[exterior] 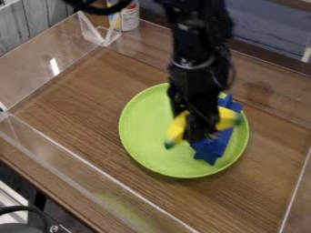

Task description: Put the banana in the green plate

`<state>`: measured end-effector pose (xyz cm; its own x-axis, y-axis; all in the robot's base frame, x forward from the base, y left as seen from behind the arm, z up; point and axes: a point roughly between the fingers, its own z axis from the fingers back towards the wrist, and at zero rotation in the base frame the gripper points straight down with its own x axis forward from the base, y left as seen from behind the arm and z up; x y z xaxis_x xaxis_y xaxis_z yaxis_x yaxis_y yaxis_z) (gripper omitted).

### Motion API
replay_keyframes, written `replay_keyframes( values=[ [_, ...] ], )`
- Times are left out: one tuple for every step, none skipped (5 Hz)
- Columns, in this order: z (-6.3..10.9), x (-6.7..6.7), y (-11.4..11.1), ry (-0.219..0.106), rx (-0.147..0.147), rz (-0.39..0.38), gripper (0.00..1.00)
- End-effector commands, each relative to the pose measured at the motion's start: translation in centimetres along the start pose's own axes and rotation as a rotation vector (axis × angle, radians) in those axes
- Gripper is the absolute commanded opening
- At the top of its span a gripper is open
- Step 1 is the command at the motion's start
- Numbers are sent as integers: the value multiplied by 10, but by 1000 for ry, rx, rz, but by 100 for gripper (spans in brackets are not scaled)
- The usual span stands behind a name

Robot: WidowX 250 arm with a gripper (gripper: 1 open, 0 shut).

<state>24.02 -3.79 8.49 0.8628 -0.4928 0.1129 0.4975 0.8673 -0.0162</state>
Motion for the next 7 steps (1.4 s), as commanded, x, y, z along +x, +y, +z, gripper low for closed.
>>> replay_keyframes(
  values=[
    [15,-8,34,-66,46,44,0],
    [6,-11,40,-63,42,47,0],
    [-10,-12,39,-49,30,36,0],
    [-28,-12,40,-34,23,31,0],
    [-42,-11,39,-24,22,30,0],
    [-48,-10,38,-20,17,30,0],
    [-49,-10,37,-23,13,32,0]
  ],
)
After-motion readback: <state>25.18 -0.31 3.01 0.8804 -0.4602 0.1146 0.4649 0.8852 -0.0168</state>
